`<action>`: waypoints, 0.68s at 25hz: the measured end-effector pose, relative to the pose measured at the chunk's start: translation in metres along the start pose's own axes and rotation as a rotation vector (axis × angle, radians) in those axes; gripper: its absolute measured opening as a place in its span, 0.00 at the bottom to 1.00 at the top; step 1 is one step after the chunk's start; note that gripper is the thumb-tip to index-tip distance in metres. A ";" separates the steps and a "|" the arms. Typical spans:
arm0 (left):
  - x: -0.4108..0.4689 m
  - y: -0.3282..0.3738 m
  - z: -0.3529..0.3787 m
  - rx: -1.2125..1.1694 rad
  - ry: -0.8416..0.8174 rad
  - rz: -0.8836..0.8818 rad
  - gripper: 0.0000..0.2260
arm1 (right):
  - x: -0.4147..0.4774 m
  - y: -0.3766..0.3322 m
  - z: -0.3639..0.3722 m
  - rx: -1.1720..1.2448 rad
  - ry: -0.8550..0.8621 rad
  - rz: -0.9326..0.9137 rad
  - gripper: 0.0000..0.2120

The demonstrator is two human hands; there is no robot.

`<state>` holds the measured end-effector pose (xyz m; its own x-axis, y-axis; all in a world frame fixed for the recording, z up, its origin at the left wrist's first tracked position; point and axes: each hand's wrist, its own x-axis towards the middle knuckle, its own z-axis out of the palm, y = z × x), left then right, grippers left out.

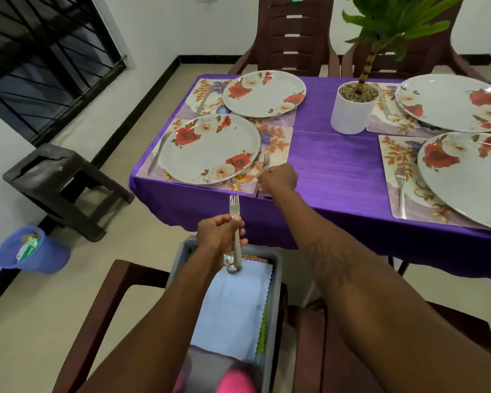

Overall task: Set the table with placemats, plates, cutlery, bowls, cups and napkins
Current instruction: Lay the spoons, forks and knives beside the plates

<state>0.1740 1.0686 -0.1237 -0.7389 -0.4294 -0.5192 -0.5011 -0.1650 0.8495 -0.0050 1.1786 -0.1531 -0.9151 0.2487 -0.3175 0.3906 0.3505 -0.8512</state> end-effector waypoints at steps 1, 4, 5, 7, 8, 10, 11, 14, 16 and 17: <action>0.003 0.002 0.000 -0.009 -0.006 -0.003 0.06 | 0.005 -0.003 0.002 -0.032 0.023 -0.006 0.09; 0.007 0.006 -0.002 -0.019 -0.014 -0.002 0.06 | 0.014 -0.006 0.007 -0.113 0.066 -0.031 0.12; 0.006 0.009 -0.003 -0.012 -0.014 -0.001 0.06 | 0.015 -0.006 0.007 -0.137 0.070 -0.033 0.12; 0.004 0.013 -0.004 0.004 -0.012 0.003 0.07 | 0.017 -0.005 0.008 -0.142 0.072 -0.046 0.12; 0.001 0.014 -0.005 0.004 -0.015 0.008 0.07 | 0.015 -0.004 0.006 -0.136 0.066 -0.049 0.11; -0.007 0.018 -0.006 0.002 -0.018 0.018 0.06 | 0.004 -0.002 -0.004 -0.091 0.041 -0.072 0.04; -0.013 0.021 -0.007 0.003 -0.017 0.024 0.06 | -0.005 -0.001 -0.011 -0.061 0.033 -0.100 0.01; -0.037 0.028 -0.009 0.011 -0.026 0.034 0.05 | -0.053 0.011 -0.042 -0.039 -0.016 -0.188 0.07; -0.062 0.029 -0.008 0.002 -0.043 0.021 0.06 | -0.095 0.024 -0.065 0.038 -0.069 -0.163 0.07; -0.076 0.030 -0.007 -0.001 -0.054 0.015 0.06 | -0.117 0.031 -0.077 0.129 -0.119 -0.112 0.07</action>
<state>0.2179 1.0897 -0.0579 -0.7695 -0.3834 -0.5107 -0.4892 -0.1601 0.8573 0.1218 1.2297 -0.1100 -0.9606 0.1037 -0.2580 0.2763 0.2501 -0.9280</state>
